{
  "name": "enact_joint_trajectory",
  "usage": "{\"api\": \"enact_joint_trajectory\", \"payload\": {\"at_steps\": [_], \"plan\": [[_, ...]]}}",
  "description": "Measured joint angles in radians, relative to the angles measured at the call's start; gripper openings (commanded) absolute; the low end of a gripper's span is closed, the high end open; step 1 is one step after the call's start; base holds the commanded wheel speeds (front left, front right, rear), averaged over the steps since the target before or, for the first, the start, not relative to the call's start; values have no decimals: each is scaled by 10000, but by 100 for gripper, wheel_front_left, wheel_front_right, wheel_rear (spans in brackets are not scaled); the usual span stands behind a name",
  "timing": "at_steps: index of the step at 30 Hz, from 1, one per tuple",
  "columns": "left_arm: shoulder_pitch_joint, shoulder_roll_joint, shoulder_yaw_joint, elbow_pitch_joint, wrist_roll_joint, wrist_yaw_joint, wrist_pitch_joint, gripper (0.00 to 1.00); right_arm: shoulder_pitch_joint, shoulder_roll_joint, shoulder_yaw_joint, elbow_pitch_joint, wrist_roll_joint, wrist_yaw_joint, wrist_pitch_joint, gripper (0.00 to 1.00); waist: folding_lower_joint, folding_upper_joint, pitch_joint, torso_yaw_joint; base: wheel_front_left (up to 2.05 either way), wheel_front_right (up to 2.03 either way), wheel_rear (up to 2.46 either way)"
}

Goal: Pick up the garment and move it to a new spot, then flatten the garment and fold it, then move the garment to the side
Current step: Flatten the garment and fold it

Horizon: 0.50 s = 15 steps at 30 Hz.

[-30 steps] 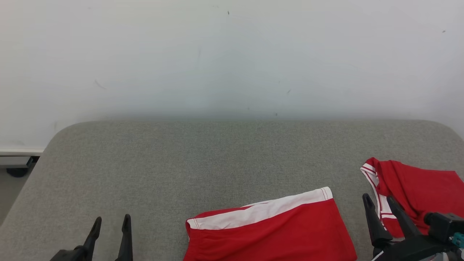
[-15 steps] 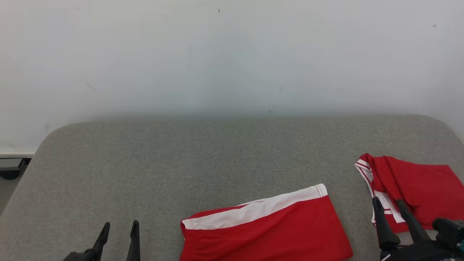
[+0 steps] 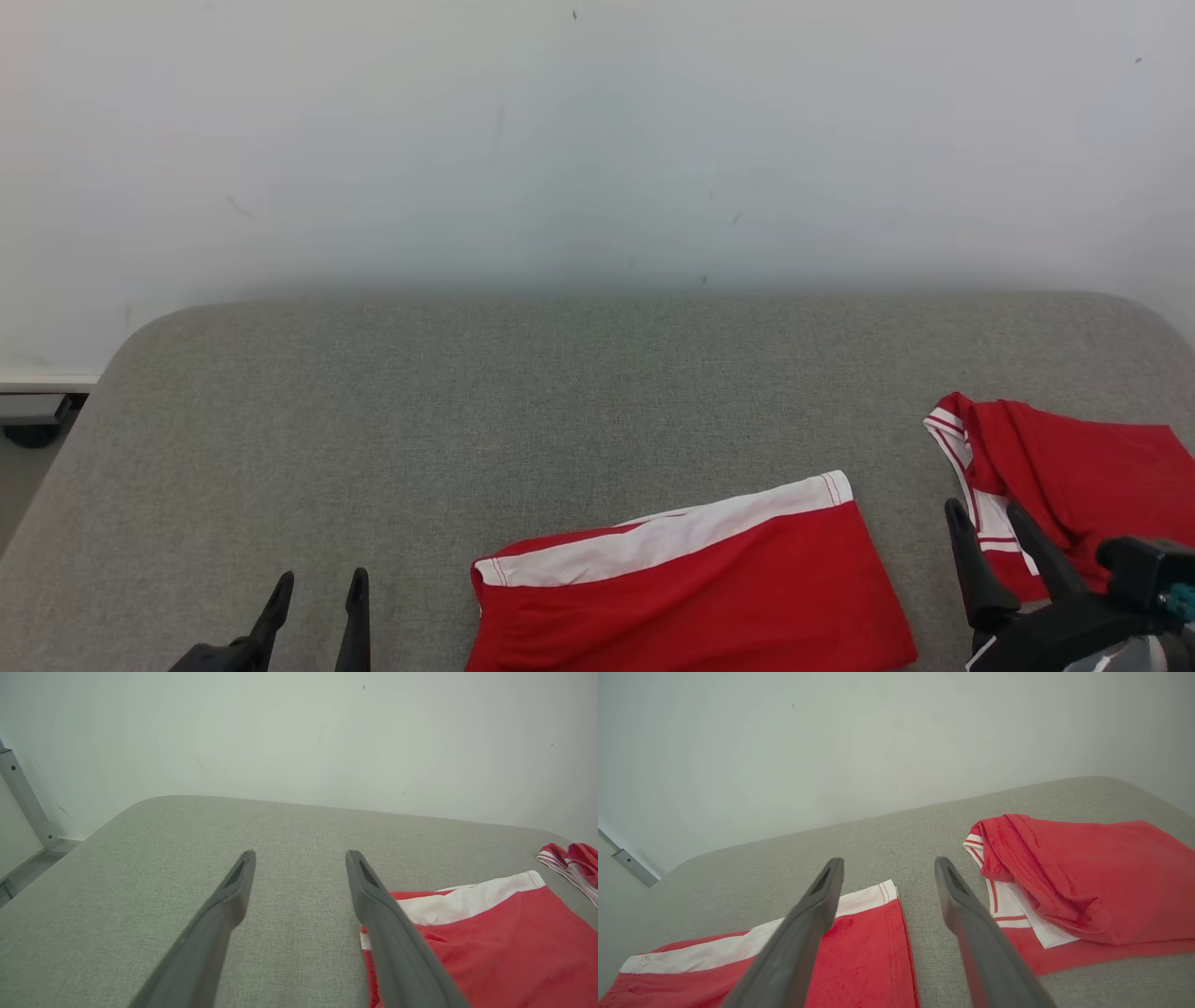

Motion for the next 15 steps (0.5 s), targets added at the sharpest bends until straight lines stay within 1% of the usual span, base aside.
{"api": "enact_joint_trajectory", "payload": {"at_steps": [3, 7, 9, 12, 15], "plan": [[-9, -6, -35, -15, 19, 0, 25, 100, -486, -157, 230, 307, 0, -25, 826, 100, 0, 0, 18, 20, 0, 0, 0], [-25, -29, -151, -23, 92, 0, 40, 100, -958, -284, 596, 855, 217, -31, 2288, 100, 0, 1, 31, 45, 0, 0, 0], [-63, -90, -280, -23, 102, -2, 113, 100, -1170, -326, 483, 1220, 405, -96, 2878, 100, 0, 1, 38, 87, 0, 0, 0], [-96, -174, -412, -15, 105, -56, 127, 100, -1488, -604, 863, 1668, 201, -111, 3969, 100, 0, 0, 61, 188, 0, 0, 0], [-106, -201, -474, -2, 107, -56, 203, 100, -1806, -596, 1104, 2075, 198, -113, 4738, 100, 0, 0, 88, 294, 0, 0, 0]]}}
